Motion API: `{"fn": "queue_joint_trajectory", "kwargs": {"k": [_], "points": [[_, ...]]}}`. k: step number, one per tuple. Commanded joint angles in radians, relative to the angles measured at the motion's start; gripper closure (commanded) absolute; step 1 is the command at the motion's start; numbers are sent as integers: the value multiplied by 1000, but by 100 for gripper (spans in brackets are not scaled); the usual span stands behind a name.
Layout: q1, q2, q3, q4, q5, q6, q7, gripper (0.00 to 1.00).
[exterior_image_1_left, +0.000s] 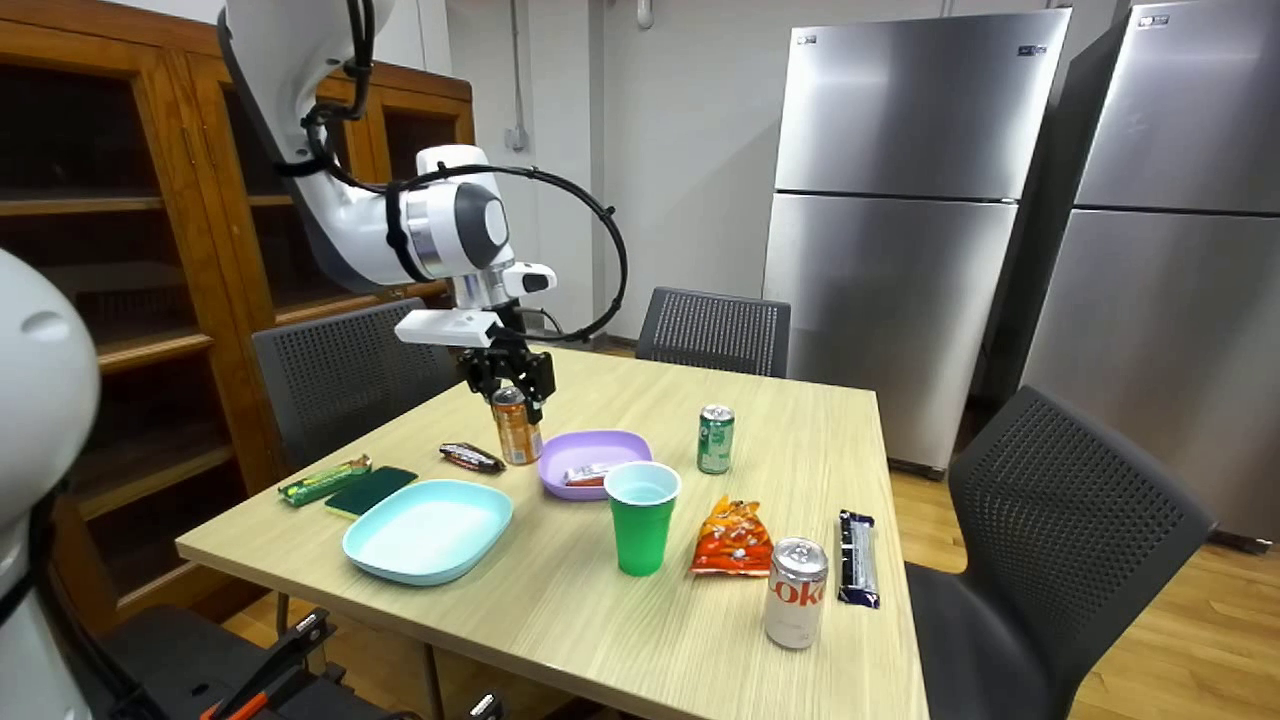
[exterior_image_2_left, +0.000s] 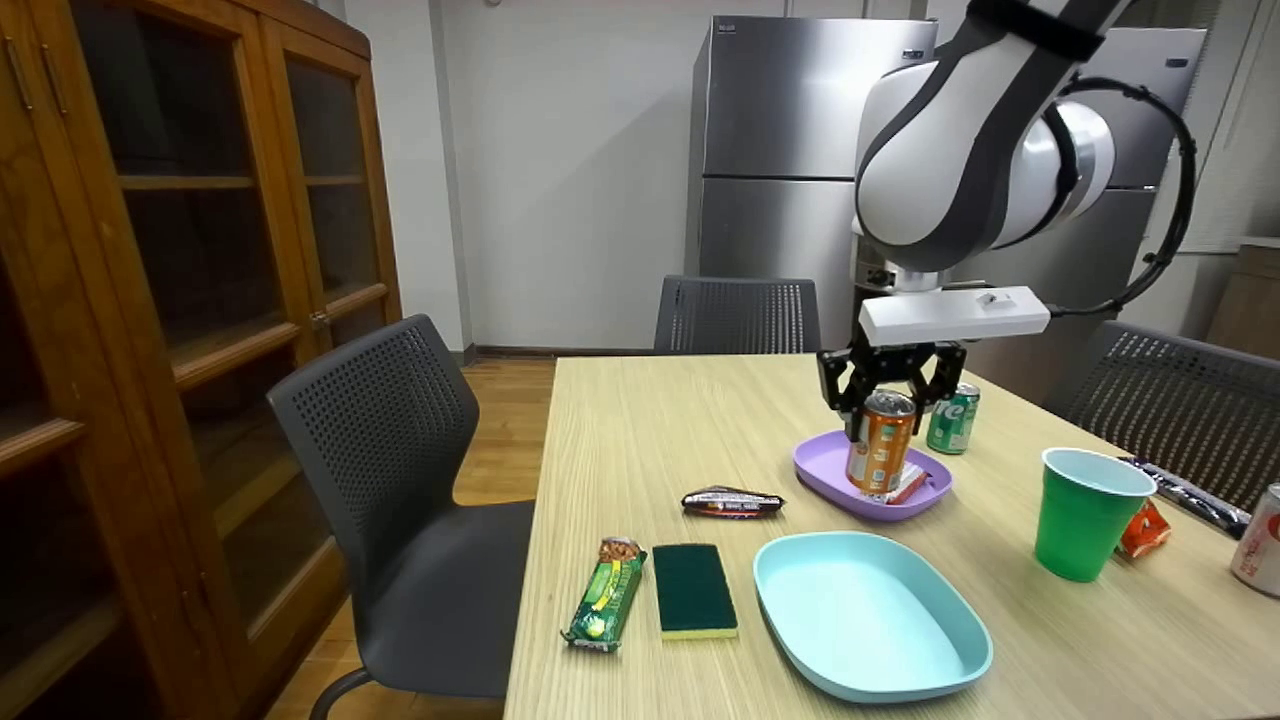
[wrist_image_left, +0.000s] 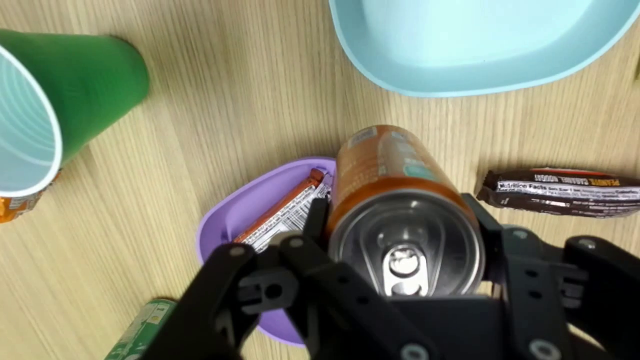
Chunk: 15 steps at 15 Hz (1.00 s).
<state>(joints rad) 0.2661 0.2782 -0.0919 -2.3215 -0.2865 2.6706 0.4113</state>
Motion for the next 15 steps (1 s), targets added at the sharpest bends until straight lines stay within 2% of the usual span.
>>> {"fn": "queue_joint_trajectory", "kwargs": {"k": [1, 5, 15], "points": [[1, -52, 30, -43, -24, -28, 3, 61], [7, -48, 57, -58, -22, -35, -1, 61], [26, -11, 74, -52, -17, -74, 10, 61]]}}
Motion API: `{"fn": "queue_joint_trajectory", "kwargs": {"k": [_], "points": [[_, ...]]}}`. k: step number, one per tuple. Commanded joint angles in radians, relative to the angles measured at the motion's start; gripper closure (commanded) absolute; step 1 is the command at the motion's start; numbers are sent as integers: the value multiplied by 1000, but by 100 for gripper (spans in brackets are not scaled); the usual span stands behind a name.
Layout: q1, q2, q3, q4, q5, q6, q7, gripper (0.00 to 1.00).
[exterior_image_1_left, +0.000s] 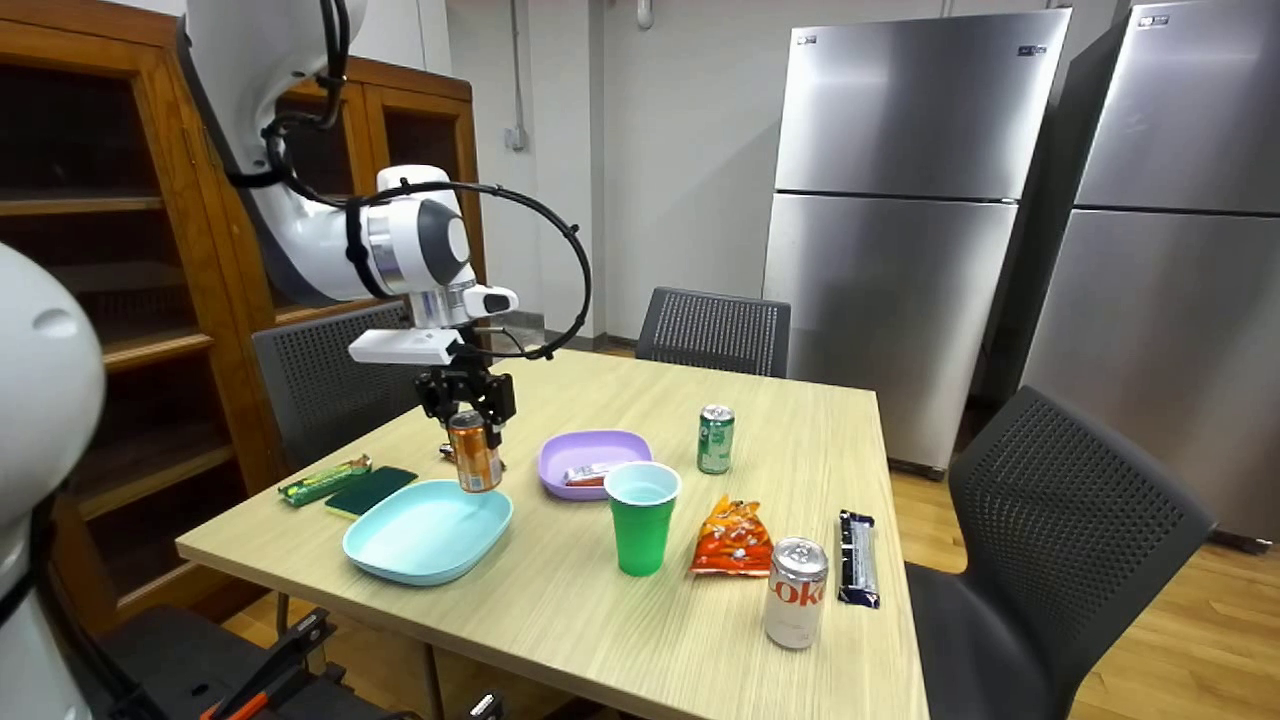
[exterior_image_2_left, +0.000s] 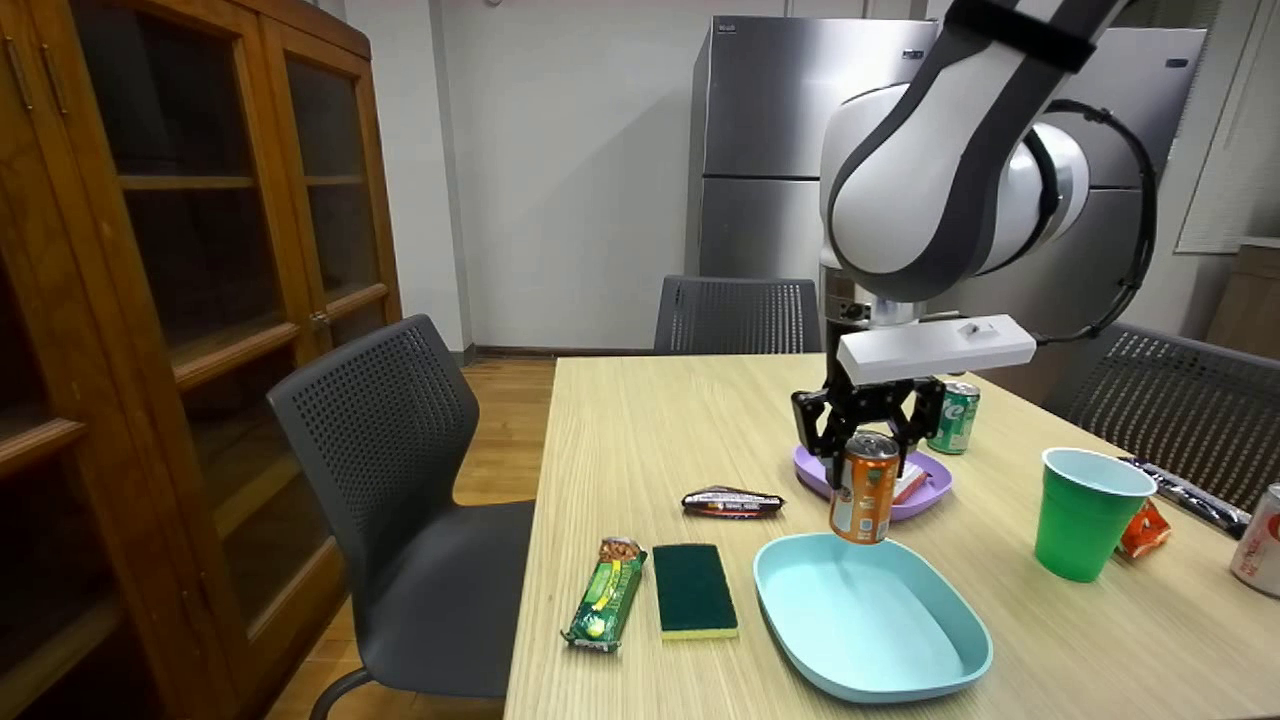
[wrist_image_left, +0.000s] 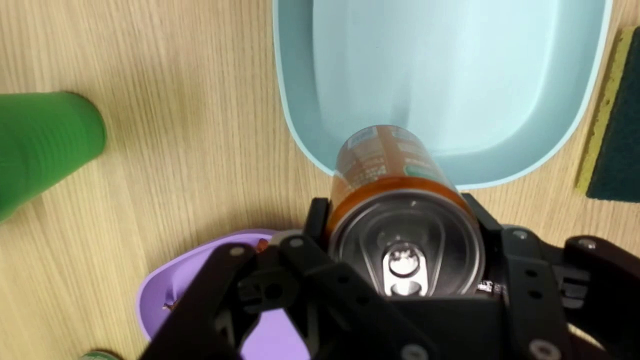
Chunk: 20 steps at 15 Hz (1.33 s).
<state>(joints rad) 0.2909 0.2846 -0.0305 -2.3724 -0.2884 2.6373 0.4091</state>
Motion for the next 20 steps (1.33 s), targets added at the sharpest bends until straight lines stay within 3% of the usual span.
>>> {"fn": "queue_joint_trajectory", "kwargs": {"k": [1, 14, 20], "points": [[3, -16, 15, -2, -17, -45, 12, 61], [67, 19, 63, -26, -92, -25, 0, 61], [76, 60, 82, -16, -76, -2, -28, 61]]}}
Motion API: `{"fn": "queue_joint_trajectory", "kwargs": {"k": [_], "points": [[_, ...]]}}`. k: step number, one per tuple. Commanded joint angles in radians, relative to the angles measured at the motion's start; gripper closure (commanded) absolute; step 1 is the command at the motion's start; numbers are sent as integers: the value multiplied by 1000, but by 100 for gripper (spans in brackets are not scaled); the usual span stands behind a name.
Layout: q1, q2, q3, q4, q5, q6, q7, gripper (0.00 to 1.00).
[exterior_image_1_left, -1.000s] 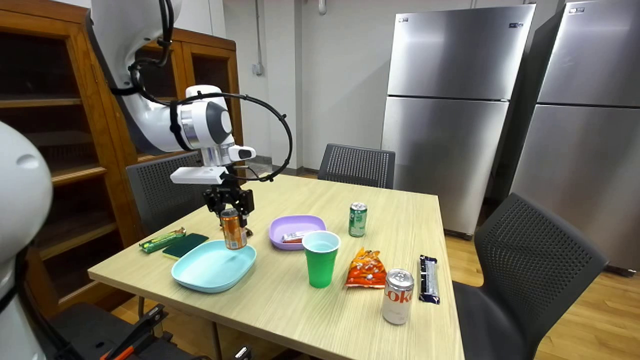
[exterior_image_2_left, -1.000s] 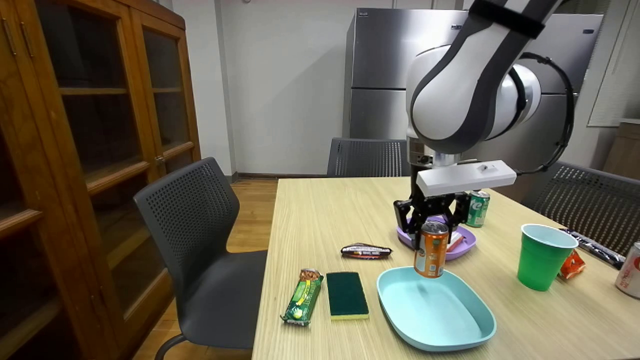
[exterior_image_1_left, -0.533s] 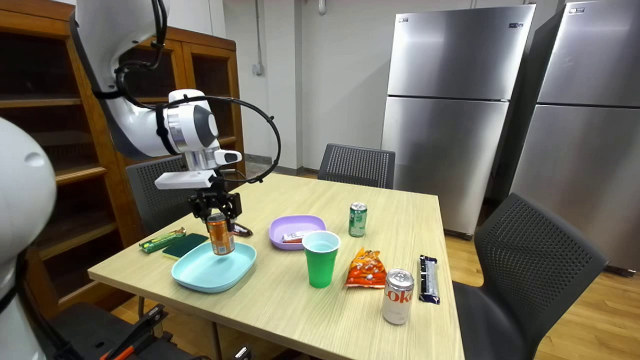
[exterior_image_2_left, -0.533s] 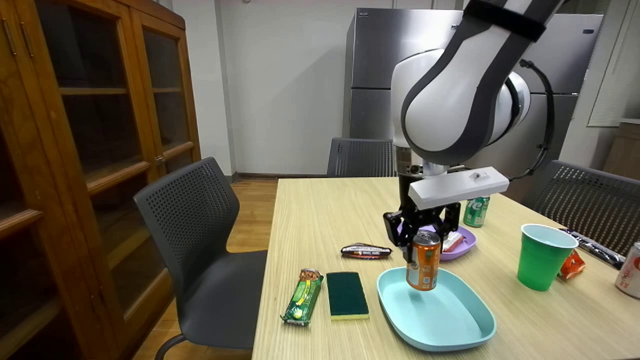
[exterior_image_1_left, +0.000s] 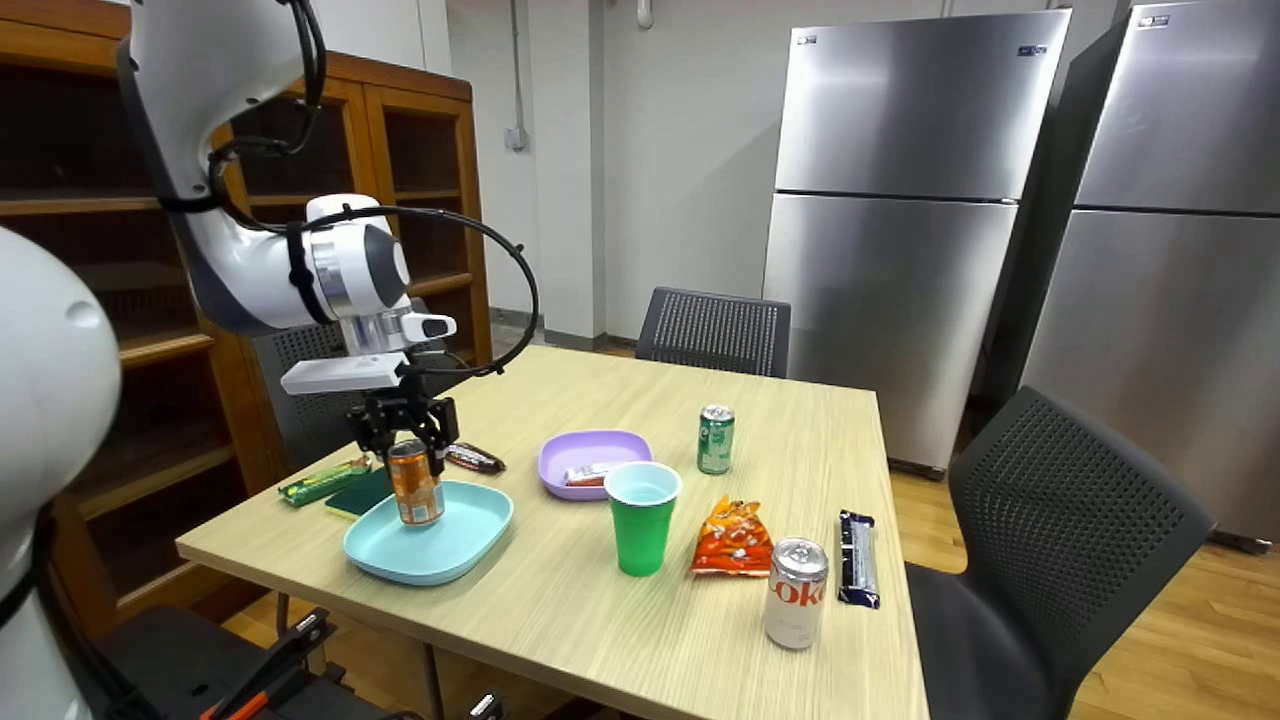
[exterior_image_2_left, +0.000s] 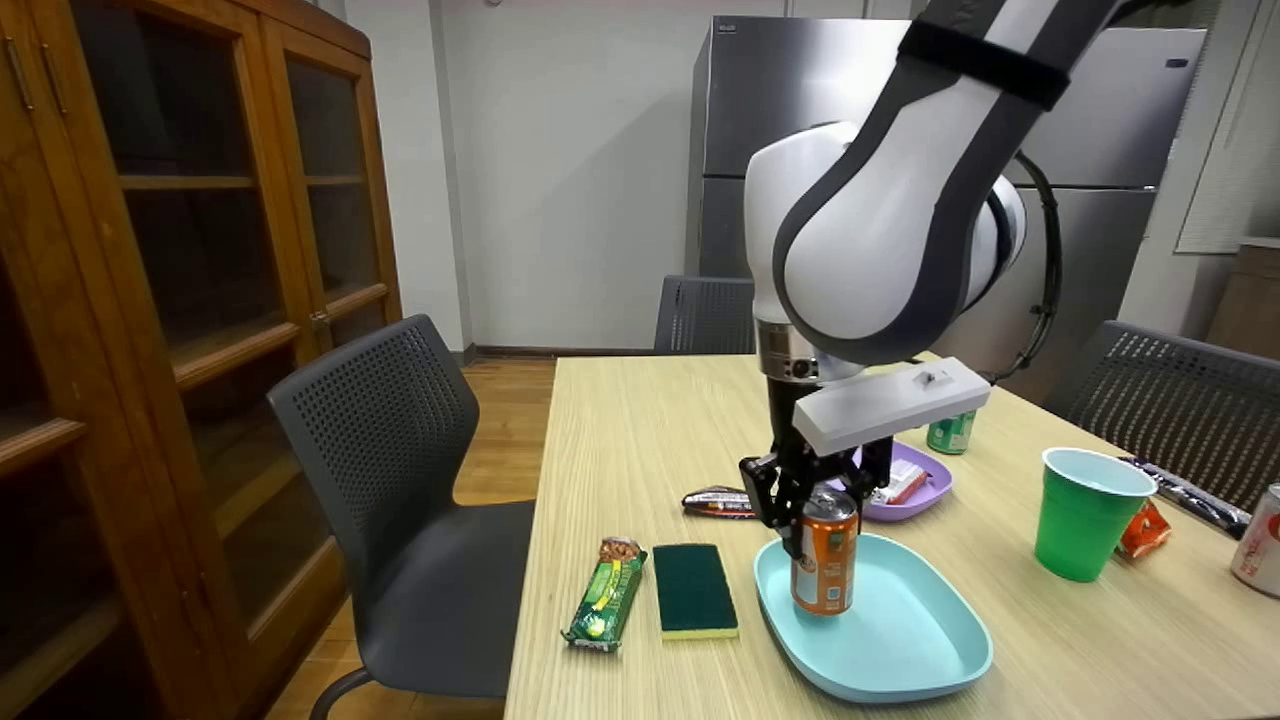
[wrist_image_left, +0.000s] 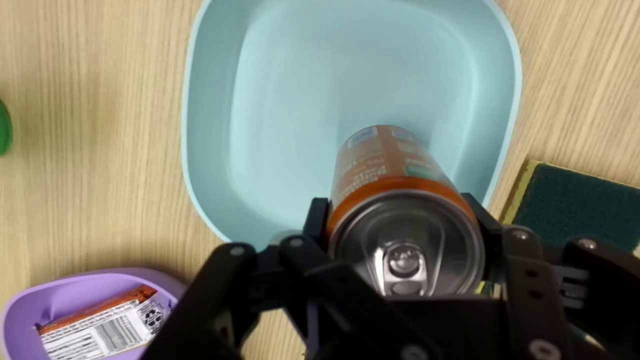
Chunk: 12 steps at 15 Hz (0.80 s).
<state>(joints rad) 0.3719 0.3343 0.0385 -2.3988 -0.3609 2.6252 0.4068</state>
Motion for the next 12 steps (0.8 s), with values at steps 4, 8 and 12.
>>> {"fn": "queue_joint_trajectory", "kwargs": {"k": [4, 8, 12], "points": [[-4, 33, 12, 14, 1, 28, -38, 61], [-10, 29, 16, 13, 8, 28, -61, 9], [-1, -8, -4, 4, -18, 36, -50, 0]]}}
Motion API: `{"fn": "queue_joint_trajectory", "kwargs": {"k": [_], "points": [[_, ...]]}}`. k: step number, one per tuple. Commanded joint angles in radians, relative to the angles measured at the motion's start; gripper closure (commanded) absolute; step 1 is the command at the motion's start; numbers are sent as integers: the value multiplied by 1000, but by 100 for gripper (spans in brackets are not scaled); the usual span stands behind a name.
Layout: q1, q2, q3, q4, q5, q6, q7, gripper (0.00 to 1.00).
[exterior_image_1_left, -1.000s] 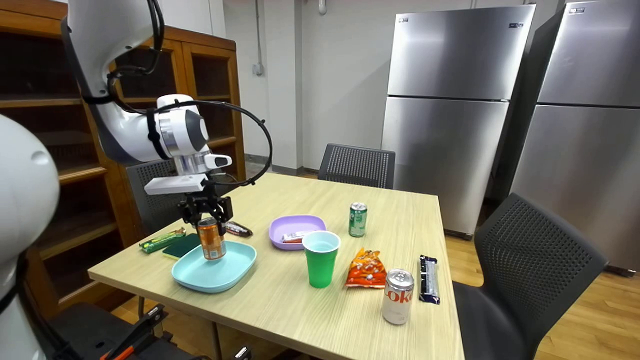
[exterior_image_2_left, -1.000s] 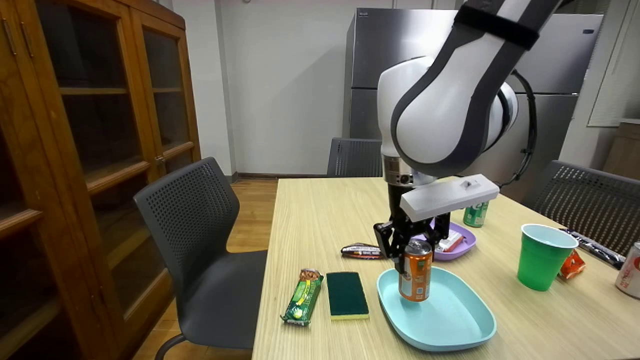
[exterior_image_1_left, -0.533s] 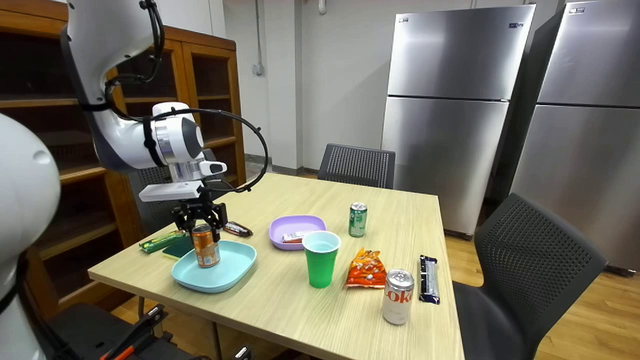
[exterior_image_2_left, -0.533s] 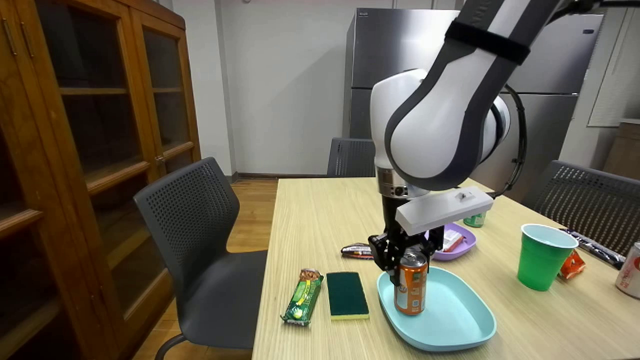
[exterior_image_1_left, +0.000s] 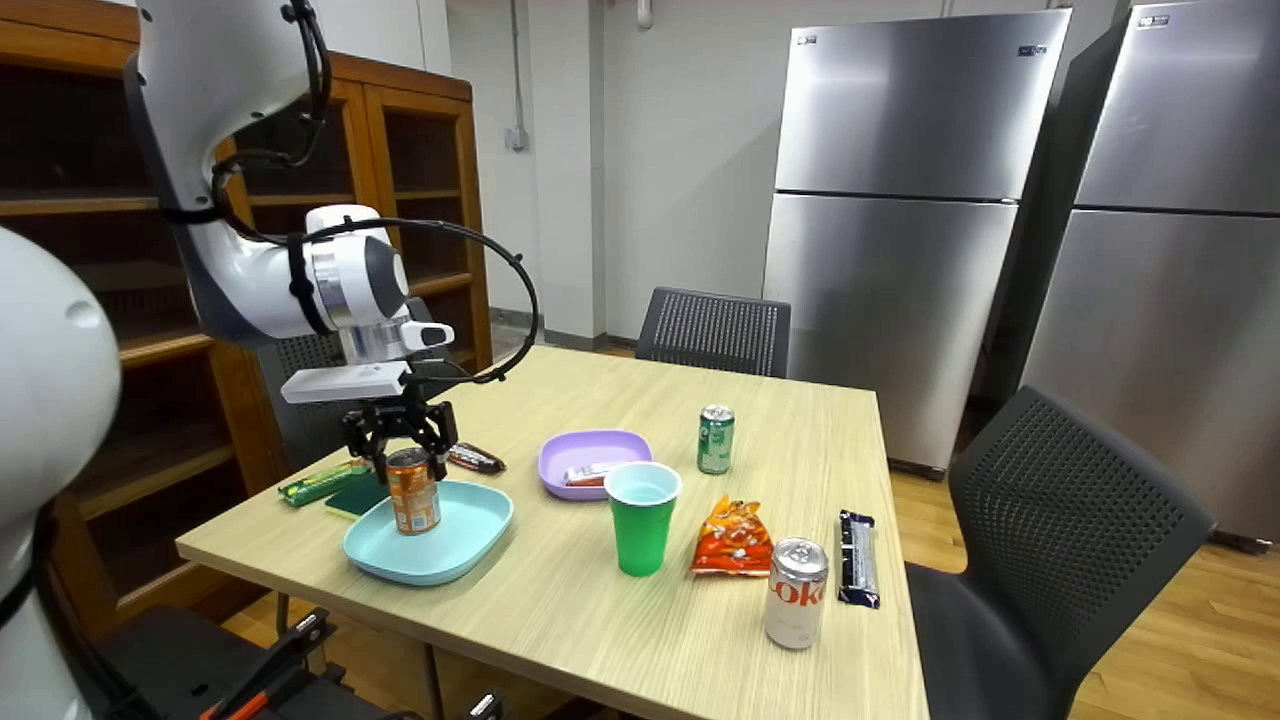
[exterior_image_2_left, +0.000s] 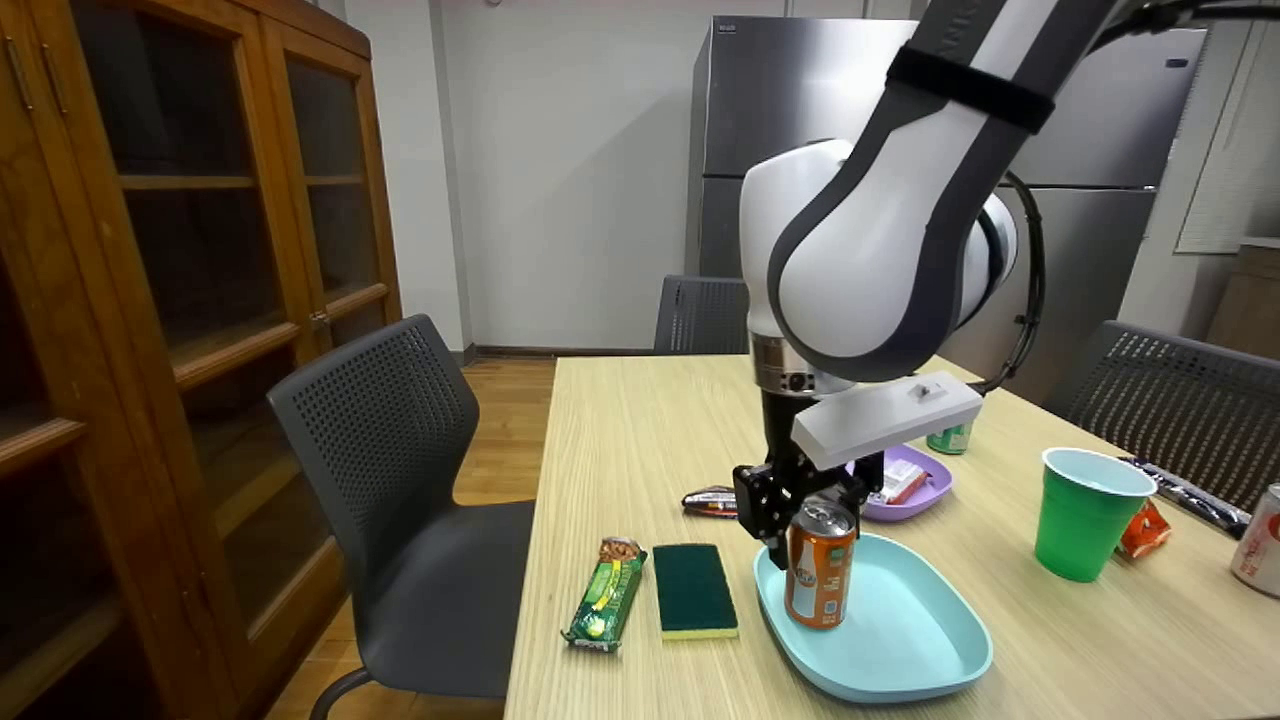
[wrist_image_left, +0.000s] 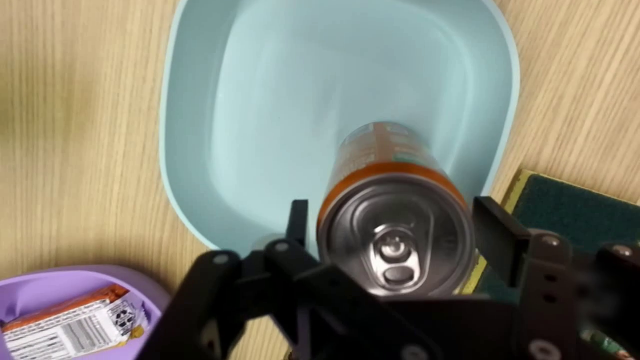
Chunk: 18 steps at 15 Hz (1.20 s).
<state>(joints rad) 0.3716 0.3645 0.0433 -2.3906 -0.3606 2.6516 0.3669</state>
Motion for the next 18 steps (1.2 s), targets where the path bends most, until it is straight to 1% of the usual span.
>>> {"fn": "queue_joint_trajectory", "kwargs": {"k": [1, 5, 8, 15, 17, 18], "points": [[-5, -45, -10, -3, -15, 16, -14, 0], [-11, -57, -29, 31, -16, 22, 3, 0], [-13, -46, -49, 77, -20, 16, 21, 0], [-18, 39, -62, 222, 39, -28, 65, 0], [-12, 62, -74, 253, 39, -28, 80, 0], [-17, 27, -68, 196, 29, 6, 52, 0]]}}
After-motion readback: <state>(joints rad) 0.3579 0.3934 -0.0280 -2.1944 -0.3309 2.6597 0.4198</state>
